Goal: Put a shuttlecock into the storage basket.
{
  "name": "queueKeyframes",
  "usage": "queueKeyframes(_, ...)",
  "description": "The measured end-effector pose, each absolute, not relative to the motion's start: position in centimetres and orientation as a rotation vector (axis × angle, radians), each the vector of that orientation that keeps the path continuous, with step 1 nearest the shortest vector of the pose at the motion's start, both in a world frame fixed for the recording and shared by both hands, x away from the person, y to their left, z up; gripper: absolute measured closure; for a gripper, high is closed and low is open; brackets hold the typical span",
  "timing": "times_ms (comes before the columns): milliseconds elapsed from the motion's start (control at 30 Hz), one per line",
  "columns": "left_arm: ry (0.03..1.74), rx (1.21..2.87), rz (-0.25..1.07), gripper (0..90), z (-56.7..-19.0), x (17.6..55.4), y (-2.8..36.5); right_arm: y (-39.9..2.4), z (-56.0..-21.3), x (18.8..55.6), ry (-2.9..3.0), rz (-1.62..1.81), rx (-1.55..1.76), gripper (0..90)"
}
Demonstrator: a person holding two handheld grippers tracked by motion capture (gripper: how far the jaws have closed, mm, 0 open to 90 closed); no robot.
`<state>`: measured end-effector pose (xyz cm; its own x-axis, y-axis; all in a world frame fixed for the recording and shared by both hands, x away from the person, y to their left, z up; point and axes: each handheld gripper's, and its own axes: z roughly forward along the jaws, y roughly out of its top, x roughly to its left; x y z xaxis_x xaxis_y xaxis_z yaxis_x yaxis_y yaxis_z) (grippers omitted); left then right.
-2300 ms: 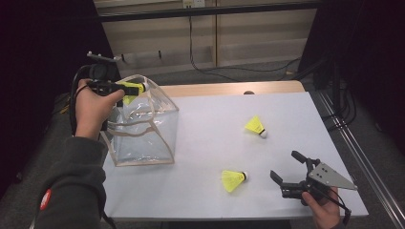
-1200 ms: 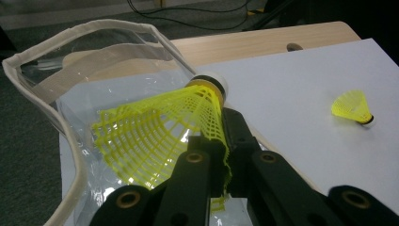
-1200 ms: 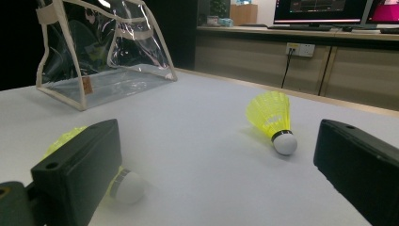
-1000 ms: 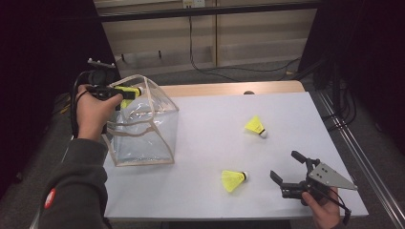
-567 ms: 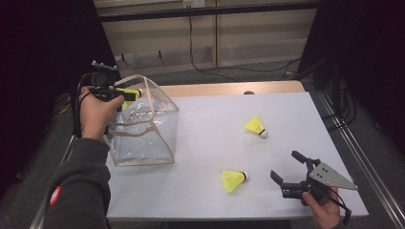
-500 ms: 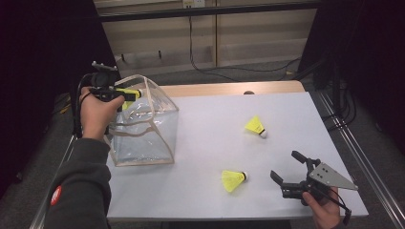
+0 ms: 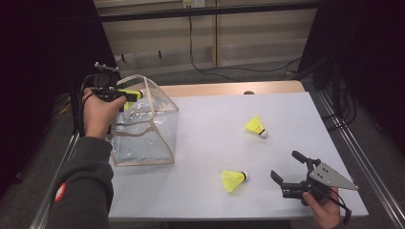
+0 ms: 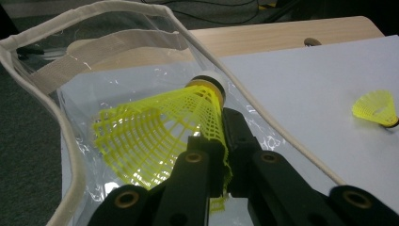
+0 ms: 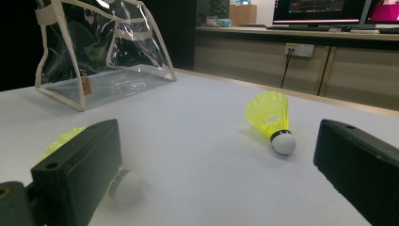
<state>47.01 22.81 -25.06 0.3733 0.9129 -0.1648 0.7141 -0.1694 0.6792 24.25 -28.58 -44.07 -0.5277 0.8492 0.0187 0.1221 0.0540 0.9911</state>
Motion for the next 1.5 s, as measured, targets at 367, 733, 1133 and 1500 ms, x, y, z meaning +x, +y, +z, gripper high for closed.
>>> queueKeyframes(367,1.426,1.939,0.358,88.0,-25.6,47.6,22.8,-28.7,-44.1,24.2,1.725,1.531,0.977,1.1)
queueKeyframes(733,1.446,1.936,0.347,87.9,-26.2,48.0,22.9,-28.7,-44.1,24.2,1.720,1.531,0.978,1.1)
queueKeyframes(1133,1.457,1.937,0.333,87.7,-26.8,48.6,22.8,-28.7,-44.1,24.2,1.721,1.533,0.979,1.2)
queueKeyframes(1500,1.477,1.936,0.328,87.3,-27.6,49.1,22.5,-28.8,-44.1,24.2,1.717,1.533,0.984,1.1)
